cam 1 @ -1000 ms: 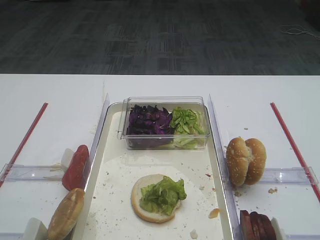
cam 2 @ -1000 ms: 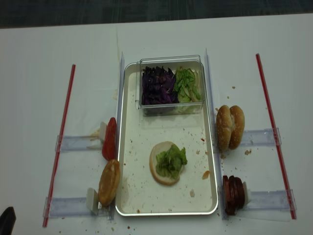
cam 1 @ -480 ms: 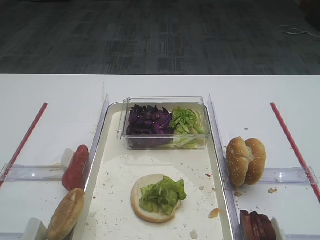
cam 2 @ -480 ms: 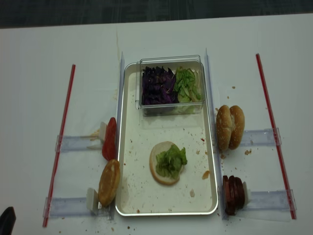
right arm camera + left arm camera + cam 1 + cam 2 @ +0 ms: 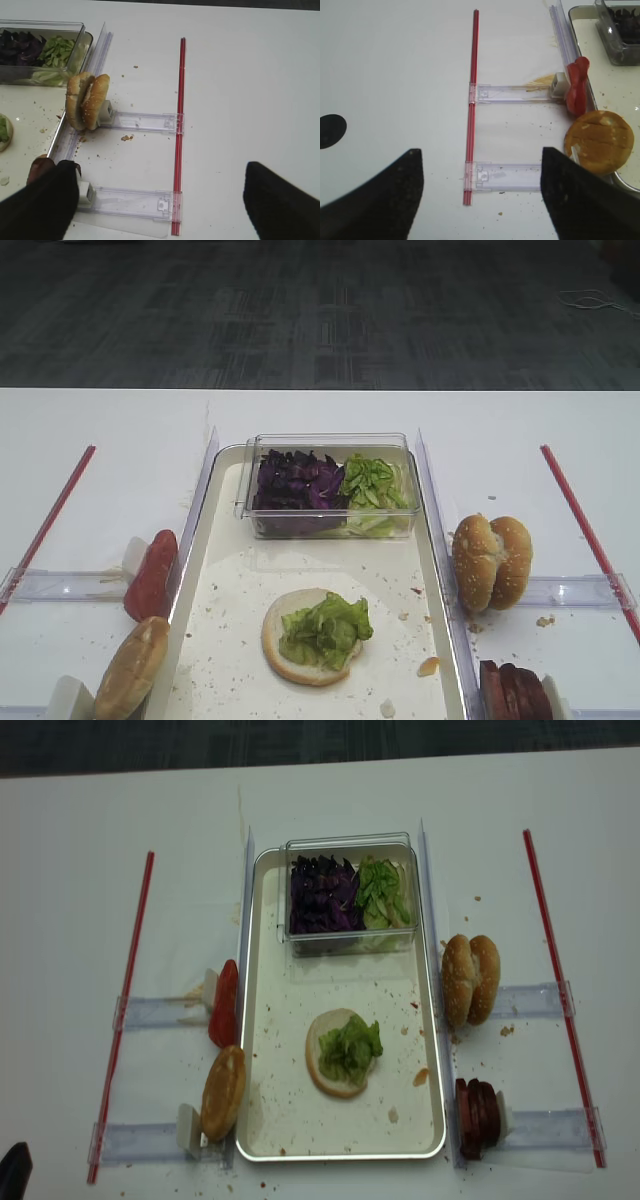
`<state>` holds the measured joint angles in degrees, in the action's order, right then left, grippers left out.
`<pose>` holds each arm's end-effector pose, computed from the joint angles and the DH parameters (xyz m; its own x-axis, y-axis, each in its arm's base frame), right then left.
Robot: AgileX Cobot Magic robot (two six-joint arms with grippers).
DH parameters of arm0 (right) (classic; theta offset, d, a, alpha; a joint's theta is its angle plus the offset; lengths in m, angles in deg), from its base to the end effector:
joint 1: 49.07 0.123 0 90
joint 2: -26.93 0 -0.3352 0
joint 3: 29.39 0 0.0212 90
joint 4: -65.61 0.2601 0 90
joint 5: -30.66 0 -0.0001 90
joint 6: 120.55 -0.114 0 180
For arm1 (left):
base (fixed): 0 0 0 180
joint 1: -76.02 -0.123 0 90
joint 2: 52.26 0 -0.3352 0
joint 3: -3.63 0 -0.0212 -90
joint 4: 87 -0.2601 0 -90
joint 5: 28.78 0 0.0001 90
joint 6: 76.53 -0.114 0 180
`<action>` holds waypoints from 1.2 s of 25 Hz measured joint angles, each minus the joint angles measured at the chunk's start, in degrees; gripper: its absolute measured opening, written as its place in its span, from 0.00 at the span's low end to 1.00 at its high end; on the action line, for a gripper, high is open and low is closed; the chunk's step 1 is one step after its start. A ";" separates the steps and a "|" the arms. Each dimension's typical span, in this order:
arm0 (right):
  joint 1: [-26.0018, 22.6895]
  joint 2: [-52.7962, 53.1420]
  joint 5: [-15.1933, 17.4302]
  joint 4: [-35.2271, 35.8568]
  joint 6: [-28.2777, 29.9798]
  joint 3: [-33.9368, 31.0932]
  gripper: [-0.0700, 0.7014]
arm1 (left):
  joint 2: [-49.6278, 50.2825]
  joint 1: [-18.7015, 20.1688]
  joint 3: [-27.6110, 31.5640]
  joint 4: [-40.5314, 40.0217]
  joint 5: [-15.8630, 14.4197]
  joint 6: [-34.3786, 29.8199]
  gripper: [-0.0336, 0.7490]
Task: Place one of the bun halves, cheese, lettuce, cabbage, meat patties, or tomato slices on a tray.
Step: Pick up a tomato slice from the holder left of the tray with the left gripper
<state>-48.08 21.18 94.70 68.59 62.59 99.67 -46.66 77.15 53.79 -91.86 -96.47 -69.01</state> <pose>-0.0300 0.0048 0.2589 -0.5084 -0.0408 -0.8602 -0.0738 0.9973 -0.0037 -0.0355 0.0096 0.2570 -0.5428 -0.0878 -0.8352 -0.0999 0.9942 -0.0396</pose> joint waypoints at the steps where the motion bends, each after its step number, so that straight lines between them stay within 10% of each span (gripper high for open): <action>1: 0.00 0.00 0.00 0.00 0.00 0.00 0.98 | 0.00 0.00 0.00 0.00 0.00 0.00 0.67; 30: 0.00 0.00 0.10 0.00 0.10 0.00 0.98 | 52.79 0.00 0.00 0.00 1.94 -0.33 0.67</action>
<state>-48.08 21.18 94.80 68.59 62.70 99.67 6.14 77.15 53.79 -91.86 -94.54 -69.34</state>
